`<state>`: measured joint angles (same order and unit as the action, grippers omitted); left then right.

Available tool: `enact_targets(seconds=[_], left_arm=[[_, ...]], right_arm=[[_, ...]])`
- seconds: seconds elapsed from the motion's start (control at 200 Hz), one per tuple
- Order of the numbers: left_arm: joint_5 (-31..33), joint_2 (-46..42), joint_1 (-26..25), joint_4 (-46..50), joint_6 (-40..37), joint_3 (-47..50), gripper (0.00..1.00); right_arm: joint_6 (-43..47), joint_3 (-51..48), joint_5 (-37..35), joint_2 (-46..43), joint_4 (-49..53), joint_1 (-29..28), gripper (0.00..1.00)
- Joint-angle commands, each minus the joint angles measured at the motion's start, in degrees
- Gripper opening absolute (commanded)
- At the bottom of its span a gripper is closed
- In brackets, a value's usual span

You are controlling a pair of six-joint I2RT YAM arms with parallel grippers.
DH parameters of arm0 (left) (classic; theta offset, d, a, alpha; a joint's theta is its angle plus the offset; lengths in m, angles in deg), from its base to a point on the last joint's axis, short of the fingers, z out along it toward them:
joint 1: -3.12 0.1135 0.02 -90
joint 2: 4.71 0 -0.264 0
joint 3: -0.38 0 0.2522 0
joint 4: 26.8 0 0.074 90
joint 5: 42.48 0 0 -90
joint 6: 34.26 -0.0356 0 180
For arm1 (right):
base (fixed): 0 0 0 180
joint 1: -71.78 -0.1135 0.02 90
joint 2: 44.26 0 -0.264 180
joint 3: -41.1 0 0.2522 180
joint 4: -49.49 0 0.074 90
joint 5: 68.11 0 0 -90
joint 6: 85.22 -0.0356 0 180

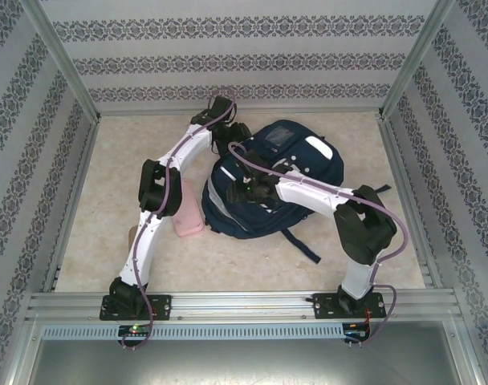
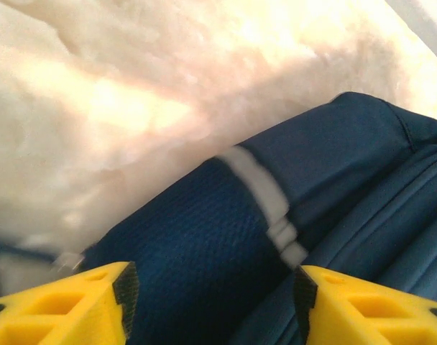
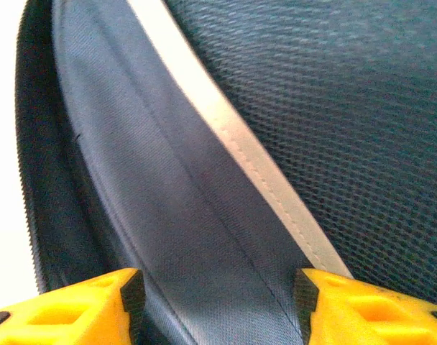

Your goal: Pack books, pencil case, and school supplies into a backpack

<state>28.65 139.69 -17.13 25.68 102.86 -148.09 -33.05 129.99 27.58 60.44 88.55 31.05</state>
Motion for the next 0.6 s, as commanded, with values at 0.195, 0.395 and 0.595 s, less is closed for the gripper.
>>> enact_targets(seconds=[0.195,0.395,0.595], left_arm=[[0.95,-28.70,6.14,-0.59,-5.17,26.03,0.66],[6.96,-46.46,9.27,-3.04,-6.15,49.21,0.69],[8.05,-59.03,10.41,-5.20,-4.57,67.32,0.71]], right_arm=[[5.16,10.09,0.99,4.81,2.64,-0.79,0.63],[11.27,12.28,-6.18,4.48,7.67,-3.38,0.61],[19.40,15.14,-14.25,7.98,13.90,-5.15,0.59]])
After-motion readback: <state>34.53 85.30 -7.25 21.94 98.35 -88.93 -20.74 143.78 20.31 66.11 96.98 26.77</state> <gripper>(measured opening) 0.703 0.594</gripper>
